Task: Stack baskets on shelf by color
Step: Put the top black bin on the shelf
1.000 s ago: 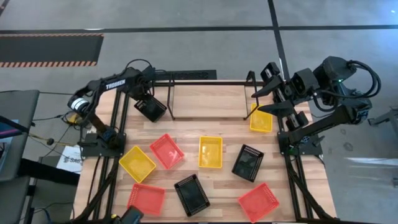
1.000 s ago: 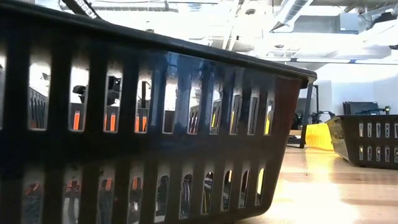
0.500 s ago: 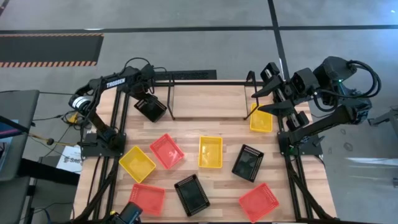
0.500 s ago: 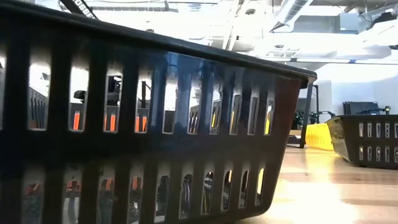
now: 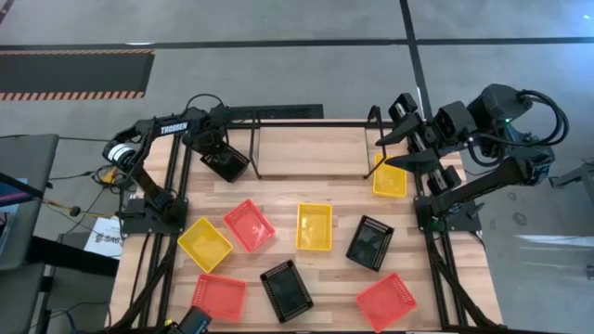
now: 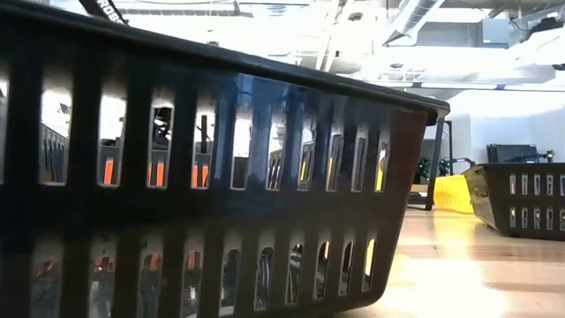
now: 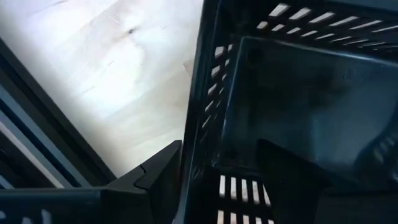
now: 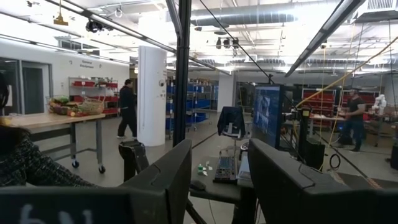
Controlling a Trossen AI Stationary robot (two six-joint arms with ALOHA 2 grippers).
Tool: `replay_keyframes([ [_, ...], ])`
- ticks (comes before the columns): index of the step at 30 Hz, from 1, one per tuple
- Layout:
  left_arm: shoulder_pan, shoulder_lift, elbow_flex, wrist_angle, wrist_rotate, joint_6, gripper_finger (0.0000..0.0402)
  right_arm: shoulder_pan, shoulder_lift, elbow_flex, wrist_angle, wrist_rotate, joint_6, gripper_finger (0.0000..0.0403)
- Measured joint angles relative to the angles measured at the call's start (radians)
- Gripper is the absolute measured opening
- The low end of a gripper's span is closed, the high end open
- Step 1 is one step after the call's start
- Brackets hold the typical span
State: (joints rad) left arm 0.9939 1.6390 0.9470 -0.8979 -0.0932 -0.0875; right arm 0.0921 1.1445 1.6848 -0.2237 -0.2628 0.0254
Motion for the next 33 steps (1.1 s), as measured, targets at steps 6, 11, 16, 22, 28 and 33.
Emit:
replay_keyframes([
  [6, 0.000, 0.000, 0.000, 0.010, 0.002, 0.028, 0.0044, 0.000, 0.000, 0.000, 0.000, 0.000, 0.000, 0.0178],
  [11, 0.000, -0.006, 0.000, 0.013, 0.029, 0.062, 0.0004, 0.000, 0.000, 0.000, 0.000, 0.000, 0.000, 0.0172],
  [16, 0.000, -0.073, 0.028, -0.095, 0.020, 0.104, 0.0000, 0.000, 0.000, 0.000, 0.000, 0.001, -0.009, 0.0162],
  [22, 0.000, -0.288, 0.163, -0.193, 0.003, 0.129, 0.0000, -0.002, 0.000, 0.000, -0.001, 0.004, -0.096, 0.0142],
  [28, -0.014, -0.497, 0.425, -0.297, 0.001, 0.132, 0.0000, -0.038, 0.000, 0.000, -0.011, 0.080, -0.185, 0.0079],
  [33, -0.055, -0.554, 0.700, -0.374, 0.008, 0.127, 0.0000, -0.109, 0.000, 0.000, -0.052, 0.083, -0.193, 0.0010],
])
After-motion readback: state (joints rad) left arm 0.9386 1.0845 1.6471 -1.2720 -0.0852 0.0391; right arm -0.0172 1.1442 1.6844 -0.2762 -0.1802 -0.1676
